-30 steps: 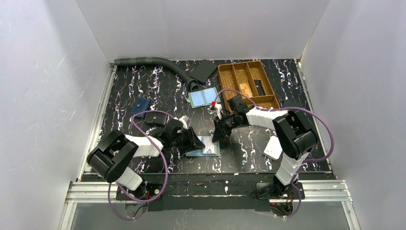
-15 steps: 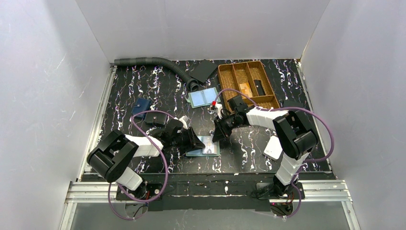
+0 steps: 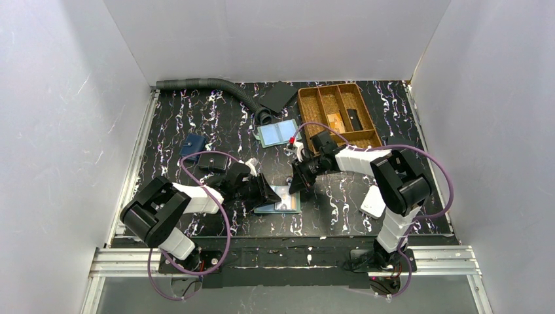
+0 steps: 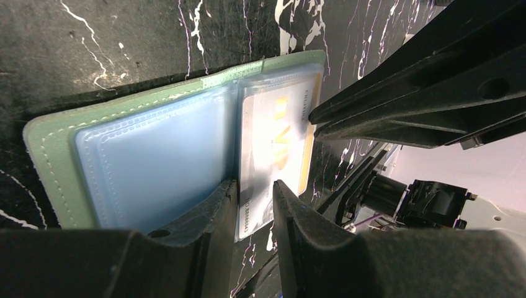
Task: Take the credit cards out of the card holder
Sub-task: Remove the credit card from the card holder.
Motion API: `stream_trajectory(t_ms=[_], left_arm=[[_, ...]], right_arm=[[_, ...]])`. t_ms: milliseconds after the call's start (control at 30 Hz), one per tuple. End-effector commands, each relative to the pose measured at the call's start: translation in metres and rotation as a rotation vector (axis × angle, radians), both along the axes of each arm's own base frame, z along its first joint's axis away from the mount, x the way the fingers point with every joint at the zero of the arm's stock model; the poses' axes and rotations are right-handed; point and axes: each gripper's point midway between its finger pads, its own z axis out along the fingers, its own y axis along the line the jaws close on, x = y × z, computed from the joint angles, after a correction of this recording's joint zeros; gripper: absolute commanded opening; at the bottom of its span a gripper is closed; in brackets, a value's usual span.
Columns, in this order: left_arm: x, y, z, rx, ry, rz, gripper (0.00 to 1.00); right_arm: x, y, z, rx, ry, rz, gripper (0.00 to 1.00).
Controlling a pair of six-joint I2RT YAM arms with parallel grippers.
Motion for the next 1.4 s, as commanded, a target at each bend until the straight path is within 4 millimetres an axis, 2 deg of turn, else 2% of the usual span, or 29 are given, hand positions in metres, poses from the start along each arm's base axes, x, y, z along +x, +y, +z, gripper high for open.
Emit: stream_trajectory(t_ms=[0,167,433,600,900,1033,1367], left_arm=[[-0.002,-0.003,0.0,-0.012,0.015,-0.01,0.27],[-0.002,-0.001,-0.002,-0.012,0.017,0.003,0.25],[-0.001,0.001,-0.001,-0.015,0.014,0.017,0.0],[-0.003,0.003,-0.001,-0.018,0.013,0.022,0.0],[-0.004,0.004,0.006,-0.056,-0.02,0.015,0.0],[-0.004,0.001,0.011,-0.079,-0.035,0.001,0.0],[-0.002,-0.011,0.017,-0.145,-0.033,-0.03,0.0]], right_arm=[[-0.005,0.0,-0.023,-0.087,0.021,-0.006,0.19],[-0.003,-0.001,-0.03,-0.127,0.009,-0.015,0.16],[-0.001,-0.005,-0.037,-0.169,-0.005,-0.018,0.16],[0.0,-0.004,-0.03,-0.153,-0.03,0.003,0.19],[-0.003,0.0,0.007,-0.029,-0.138,0.106,0.34],[-0.015,0.004,0.023,0.064,-0.128,0.153,0.37],[-0.027,0.011,0.018,0.086,-0.077,0.182,0.36]])
